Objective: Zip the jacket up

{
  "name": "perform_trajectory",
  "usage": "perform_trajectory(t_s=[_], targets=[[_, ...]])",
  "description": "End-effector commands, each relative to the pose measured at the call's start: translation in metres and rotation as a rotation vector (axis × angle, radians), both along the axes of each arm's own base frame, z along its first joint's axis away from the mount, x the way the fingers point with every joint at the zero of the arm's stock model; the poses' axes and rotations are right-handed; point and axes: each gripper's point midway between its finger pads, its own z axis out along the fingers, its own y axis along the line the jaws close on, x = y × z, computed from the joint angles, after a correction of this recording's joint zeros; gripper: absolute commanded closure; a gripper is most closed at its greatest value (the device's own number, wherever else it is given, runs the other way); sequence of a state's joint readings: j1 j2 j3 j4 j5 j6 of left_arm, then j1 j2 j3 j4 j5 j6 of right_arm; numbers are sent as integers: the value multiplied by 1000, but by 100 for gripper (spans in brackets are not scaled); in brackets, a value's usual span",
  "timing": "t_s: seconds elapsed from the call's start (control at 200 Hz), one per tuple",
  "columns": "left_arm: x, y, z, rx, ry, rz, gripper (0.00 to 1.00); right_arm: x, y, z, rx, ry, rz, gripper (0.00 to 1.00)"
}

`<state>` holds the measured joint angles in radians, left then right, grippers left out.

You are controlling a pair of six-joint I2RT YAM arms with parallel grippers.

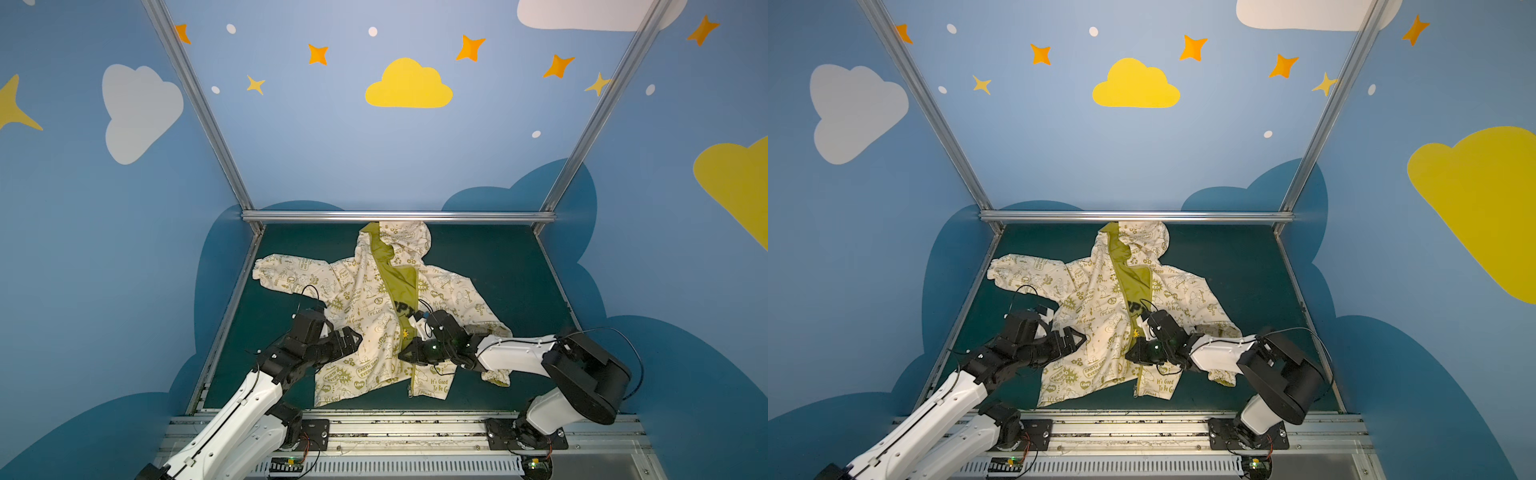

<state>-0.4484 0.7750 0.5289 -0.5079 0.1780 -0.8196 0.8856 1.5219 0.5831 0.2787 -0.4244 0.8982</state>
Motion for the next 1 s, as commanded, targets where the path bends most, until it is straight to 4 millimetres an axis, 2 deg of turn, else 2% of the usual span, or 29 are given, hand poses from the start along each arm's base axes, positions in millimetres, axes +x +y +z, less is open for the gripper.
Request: perform_trajectory(t_s=[0.0, 0.14, 0.345, 0.446, 0.656, 0.761, 0.836, 0.846, 0.866, 0.996], targets=[[-1, -8, 17, -5, -31, -8, 1, 6, 3, 25, 60, -62, -18, 100], [-5, -30, 29, -64, -30, -23, 1, 7, 7, 54, 150, -108, -21, 100], [-12, -64, 51, -192, -63, -37, 1, 9, 11, 81, 252, -118, -32, 100], [-15, -71, 62, -247, -73, -44, 1, 9, 15, 91, 280, -129, -29, 100], [-26, -51, 97, -302, -117, 7, 1, 10, 34, 130, 436, -146, -1, 100], [-32, -36, 109, -316, -163, 36, 1, 10, 44, 137, 457, -128, 2, 100], [-36, -26, 107, -265, -187, 28, 1, 6, 54, 132, 422, -120, 19, 100], [-37, -25, 107, -258, -185, 30, 1, 6, 59, 140, 435, -130, 26, 100], [-38, -21, 104, -239, -180, 36, 1, 5, 63, 143, 437, -128, 40, 100], [-45, -12, 100, -222, -154, 47, 1, -2, 87, 151, 492, -86, 83, 100]])
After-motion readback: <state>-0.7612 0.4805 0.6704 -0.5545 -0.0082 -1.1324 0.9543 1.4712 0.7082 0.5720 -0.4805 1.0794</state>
